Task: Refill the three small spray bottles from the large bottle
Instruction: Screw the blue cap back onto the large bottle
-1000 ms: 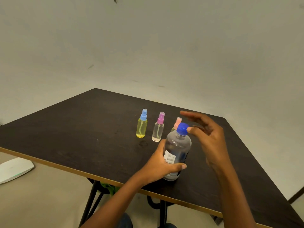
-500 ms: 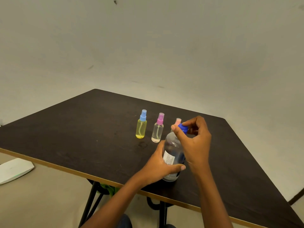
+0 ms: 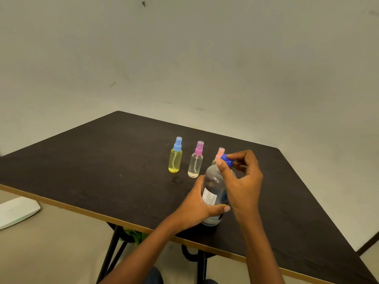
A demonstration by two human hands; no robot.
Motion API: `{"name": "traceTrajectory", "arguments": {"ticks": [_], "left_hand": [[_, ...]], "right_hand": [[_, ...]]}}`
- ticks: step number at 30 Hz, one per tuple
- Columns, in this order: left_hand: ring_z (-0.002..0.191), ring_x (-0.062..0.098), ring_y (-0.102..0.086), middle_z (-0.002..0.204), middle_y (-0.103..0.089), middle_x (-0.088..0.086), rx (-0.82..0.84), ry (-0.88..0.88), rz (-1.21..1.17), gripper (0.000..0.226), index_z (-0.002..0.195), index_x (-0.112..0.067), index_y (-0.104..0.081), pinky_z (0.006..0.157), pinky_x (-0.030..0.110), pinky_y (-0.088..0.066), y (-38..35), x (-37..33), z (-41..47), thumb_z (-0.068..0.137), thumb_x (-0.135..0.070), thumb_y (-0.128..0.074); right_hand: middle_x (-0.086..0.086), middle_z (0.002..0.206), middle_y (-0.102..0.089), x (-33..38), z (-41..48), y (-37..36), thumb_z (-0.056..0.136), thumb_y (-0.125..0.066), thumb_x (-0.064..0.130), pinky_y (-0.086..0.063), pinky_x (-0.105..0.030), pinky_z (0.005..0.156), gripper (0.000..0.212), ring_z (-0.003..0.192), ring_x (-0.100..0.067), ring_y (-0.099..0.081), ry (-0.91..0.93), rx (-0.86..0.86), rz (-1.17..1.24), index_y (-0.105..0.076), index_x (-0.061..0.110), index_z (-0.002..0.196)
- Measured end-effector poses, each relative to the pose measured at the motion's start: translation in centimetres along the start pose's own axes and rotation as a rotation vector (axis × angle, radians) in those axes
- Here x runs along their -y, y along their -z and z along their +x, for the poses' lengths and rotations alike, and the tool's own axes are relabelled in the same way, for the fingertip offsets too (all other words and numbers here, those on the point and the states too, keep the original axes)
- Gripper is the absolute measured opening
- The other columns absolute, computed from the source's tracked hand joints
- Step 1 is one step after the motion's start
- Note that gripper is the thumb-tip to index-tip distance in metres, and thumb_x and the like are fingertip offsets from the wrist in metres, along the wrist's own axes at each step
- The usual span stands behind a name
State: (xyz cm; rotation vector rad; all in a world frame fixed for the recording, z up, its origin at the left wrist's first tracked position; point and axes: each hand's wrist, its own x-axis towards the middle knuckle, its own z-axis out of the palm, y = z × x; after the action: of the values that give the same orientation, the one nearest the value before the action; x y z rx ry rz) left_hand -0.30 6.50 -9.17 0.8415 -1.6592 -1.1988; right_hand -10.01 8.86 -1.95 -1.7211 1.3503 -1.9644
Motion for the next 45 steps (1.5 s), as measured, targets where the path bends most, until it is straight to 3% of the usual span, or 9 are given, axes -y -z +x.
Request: {"name": "traceTrajectory", "arguments": {"ticks": [3,8,11,17,25,30,34,39,45], "left_hand": [[0.121,-0.008,-0.042,0.125,-0.044,-0.030,-0.006,0.003,0.001,0.071,0.117,-0.052,-0.031,0.092,0.010,-0.035,0.0,0.1,0.0,0.075,-0.020,-0.078],[0.121,-0.002,-0.045,0.128,-0.046,-0.022,0.009,0.004,-0.028,0.069,0.116,-0.048,-0.033,0.088,0.011,-0.039,0.1,0.1,0.0,0.074,-0.017,-0.078],[0.121,-0.004,-0.044,0.128,-0.046,-0.022,0.013,-0.005,-0.030,0.068,0.116,-0.048,-0.034,0.088,0.011,-0.039,0.1,0.1,0.1,0.075,-0.016,-0.077],[0.130,0.003,-0.040,0.137,-0.044,-0.018,0.000,0.003,-0.017,0.080,0.129,-0.046,-0.028,0.106,0.025,-0.034,0.0,0.3,0.2,0.070,-0.030,-0.079],[0.113,-0.012,-0.043,0.121,-0.043,-0.030,0.028,0.008,-0.005,0.067,0.113,-0.050,-0.032,0.081,0.003,-0.037,0.1,0.0,0.1,0.076,-0.016,-0.076],[0.117,-0.008,-0.042,0.123,-0.041,-0.030,0.017,0.005,-0.013,0.068,0.114,-0.051,-0.031,0.088,0.008,-0.035,0.1,0.1,0.2,0.075,-0.019,-0.077],[0.125,0.001,-0.038,0.125,-0.040,-0.028,0.010,0.015,0.003,0.069,0.113,-0.053,-0.029,0.104,0.025,-0.031,0.0,0.0,0.2,0.075,-0.022,-0.077],[0.114,-0.008,-0.044,0.120,-0.044,-0.029,0.030,0.025,-0.012,0.066,0.110,-0.052,-0.032,0.087,0.008,-0.036,0.0,-0.4,-0.1,0.075,-0.021,-0.078],[0.122,0.004,-0.044,0.131,-0.045,-0.018,0.018,0.023,-0.030,0.066,0.113,-0.053,-0.031,0.097,0.019,-0.039,0.0,-0.4,0.0,0.074,-0.025,-0.077]], "right_hand": [[-0.006,0.091,-0.057,0.1,0.1,-0.1,0.074,-0.067,0.022,-0.044,-0.007,0.074,0.019,0.085,-0.011,-0.055,-0.009,0.024,0.017,-0.050,0.030,0.078],[0.013,0.095,-0.069,-0.2,0.8,1.6,0.080,-0.064,0.013,-0.051,-0.040,0.087,0.018,0.103,-0.019,-0.061,-0.067,0.177,0.206,-0.063,0.031,0.079],[0.017,0.089,-0.069,-0.2,0.6,2.1,0.080,-0.067,0.008,-0.051,-0.036,0.087,0.030,0.100,-0.019,-0.060,-0.049,0.157,0.138,-0.065,0.038,0.079],[0.005,0.086,-0.056,0.0,-0.1,0.4,0.074,-0.073,0.021,-0.039,-0.003,0.069,0.025,0.083,-0.009,-0.051,0.050,0.002,-0.037,-0.052,0.035,0.078],[0.019,0.085,-0.060,2.0,3.2,3.5,0.076,-0.068,0.022,-0.043,-0.020,0.064,0.017,0.086,-0.010,-0.053,0.105,0.430,-0.229,-0.056,0.035,0.075],[0.010,0.085,-0.050,2.8,3.9,2.9,0.081,-0.065,0.009,-0.032,-0.007,0.063,0.016,0.078,-0.003,-0.044,0.198,0.539,-0.477,-0.058,0.023,0.086],[0.004,0.087,-0.047,2.2,3.7,2.4,0.082,-0.065,0.015,-0.036,-0.015,0.063,0.008,0.077,-0.005,-0.044,0.254,0.483,-0.575,-0.061,0.017,0.088],[0.009,0.083,-0.047,2.7,5.9,3.2,0.082,-0.064,0.034,-0.042,-0.023,0.063,0.015,0.075,-0.008,-0.041,0.438,0.700,-0.749,-0.056,0.021,0.084],[-0.003,0.073,-0.057,3.0,7.0,2.0,0.087,-0.049,0.048,-0.050,-0.040,0.065,0.036,0.065,-0.020,-0.052,0.378,0.799,-0.917,-0.051,0.013,0.081]]}}
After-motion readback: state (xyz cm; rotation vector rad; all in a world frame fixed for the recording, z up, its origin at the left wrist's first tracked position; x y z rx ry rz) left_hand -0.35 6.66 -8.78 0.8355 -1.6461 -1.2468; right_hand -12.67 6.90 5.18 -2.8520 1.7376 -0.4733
